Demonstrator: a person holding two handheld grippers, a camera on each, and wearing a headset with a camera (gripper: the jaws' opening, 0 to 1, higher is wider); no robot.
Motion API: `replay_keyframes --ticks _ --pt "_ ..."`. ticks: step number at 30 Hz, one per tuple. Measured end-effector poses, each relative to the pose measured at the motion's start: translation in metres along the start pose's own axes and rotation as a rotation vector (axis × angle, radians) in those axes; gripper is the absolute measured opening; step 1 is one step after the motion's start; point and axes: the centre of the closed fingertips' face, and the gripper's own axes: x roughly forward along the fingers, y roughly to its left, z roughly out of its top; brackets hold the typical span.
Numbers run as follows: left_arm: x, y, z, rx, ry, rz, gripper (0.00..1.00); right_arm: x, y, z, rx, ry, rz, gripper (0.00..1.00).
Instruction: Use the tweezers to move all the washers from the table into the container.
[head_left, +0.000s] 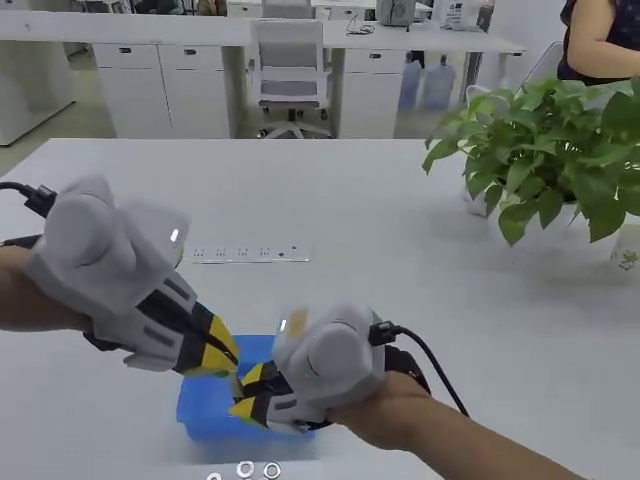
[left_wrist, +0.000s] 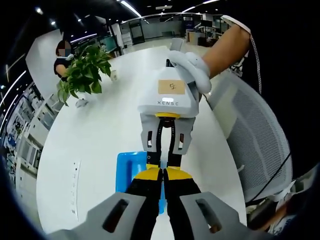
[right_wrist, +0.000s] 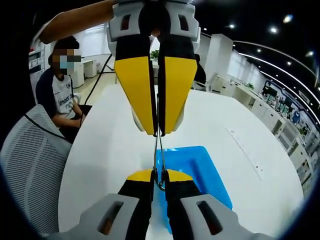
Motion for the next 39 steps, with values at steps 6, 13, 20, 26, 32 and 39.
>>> replay_keyframes --ticks 6,13,20,26,32,39 --pt "0.004 0.014 0.001 -0.004 -0.005 0.014 0.06 -0.001 -0.015 -0.004 0.002 0.005 -0.013 0.09" --pt "0.013 0.027 0.000 -0.003 0.000 0.015 0.06 0.000 -0.027 -0.013 0.001 0.018 -0.014 0.09" --pt "0.022 0.036 -0.004 -0.006 0.002 0.015 0.06 0.004 -0.036 -0.023 0.011 0.022 -0.008 0.09" --pt "0.032 0.042 -0.011 -0.013 0.013 0.013 0.06 0.010 -0.041 -0.032 0.018 0.038 -0.003 0.10" --pt "0.040 0.046 -0.017 -0.025 0.028 0.012 0.06 0.018 -0.045 -0.041 0.032 0.048 0.006 0.10" --pt "0.049 0.051 -0.025 -0.038 0.042 0.003 0.06 0.026 -0.047 -0.051 0.045 0.064 0.020 0.10"
